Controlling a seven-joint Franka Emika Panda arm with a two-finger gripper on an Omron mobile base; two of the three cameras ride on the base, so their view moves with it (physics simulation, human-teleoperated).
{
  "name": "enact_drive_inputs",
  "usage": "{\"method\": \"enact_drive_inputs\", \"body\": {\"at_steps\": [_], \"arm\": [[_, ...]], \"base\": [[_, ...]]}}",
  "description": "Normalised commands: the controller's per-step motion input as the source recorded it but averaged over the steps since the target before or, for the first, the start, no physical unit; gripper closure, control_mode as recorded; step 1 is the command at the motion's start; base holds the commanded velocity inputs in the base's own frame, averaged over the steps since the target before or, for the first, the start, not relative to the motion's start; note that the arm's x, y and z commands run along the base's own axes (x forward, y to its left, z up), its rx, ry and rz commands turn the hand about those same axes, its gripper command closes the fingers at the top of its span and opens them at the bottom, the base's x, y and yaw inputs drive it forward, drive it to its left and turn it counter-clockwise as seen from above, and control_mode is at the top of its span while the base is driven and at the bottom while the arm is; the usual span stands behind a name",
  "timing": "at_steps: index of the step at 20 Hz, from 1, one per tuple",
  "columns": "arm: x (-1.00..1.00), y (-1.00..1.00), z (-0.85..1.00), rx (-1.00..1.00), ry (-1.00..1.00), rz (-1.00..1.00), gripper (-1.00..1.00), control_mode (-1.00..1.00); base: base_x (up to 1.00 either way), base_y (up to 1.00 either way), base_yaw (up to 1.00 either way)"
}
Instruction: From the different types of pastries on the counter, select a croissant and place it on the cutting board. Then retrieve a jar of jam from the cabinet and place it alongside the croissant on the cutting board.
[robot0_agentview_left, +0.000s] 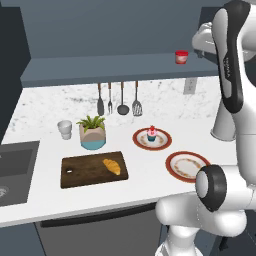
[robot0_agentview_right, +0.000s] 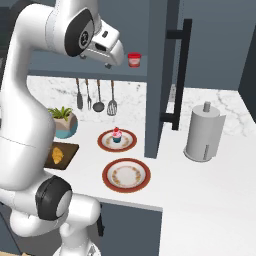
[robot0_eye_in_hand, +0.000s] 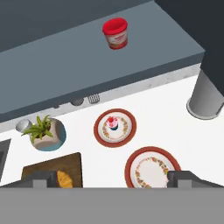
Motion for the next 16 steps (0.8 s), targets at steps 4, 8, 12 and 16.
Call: {"method": "enact_drive_inputs", "body": {"at_steps": [4, 8, 12, 16], "arm": [[0.14, -0.12, -0.49, 0.03, -0.11, 0.02, -1.0, -1.0], [0.35, -0.02, 0.03, -0.02, -0.28, 0.0, -1.0, -1.0], [0.22, 0.24, -0.08, -0.05, -0.09, 0.01, -1.0, -1.0], [0.35, 0.0, -0.14, 0.0, -0.02, 0.02, -1.0, -1.0]], "base": [[0.0, 0.0, 0.0], [0.0, 0.0, 0.0], [0.0, 0.0, 0.0], [0.0, 0.0, 0.0]]}}
